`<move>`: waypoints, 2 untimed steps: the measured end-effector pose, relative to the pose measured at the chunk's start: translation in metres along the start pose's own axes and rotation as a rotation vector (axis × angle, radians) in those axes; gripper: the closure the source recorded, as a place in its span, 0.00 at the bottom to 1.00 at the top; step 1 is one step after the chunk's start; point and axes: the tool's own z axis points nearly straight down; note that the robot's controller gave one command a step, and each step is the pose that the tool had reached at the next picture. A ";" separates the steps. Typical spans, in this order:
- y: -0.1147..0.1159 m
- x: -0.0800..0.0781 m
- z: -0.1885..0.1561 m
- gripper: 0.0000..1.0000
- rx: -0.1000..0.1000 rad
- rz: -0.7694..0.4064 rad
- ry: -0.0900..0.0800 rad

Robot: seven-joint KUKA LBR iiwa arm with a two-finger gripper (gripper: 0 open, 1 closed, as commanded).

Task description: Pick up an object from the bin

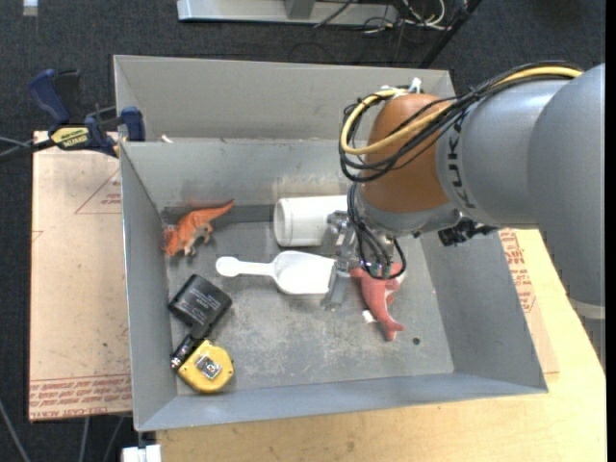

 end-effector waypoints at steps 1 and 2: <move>0.010 -0.017 0.034 0.00 -0.002 -0.097 0.000; 0.016 -0.001 0.041 1.00 -0.003 0.256 -0.007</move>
Offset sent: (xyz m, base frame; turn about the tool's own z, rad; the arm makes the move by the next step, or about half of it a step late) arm 0.0018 0.0156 -0.0439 0.2579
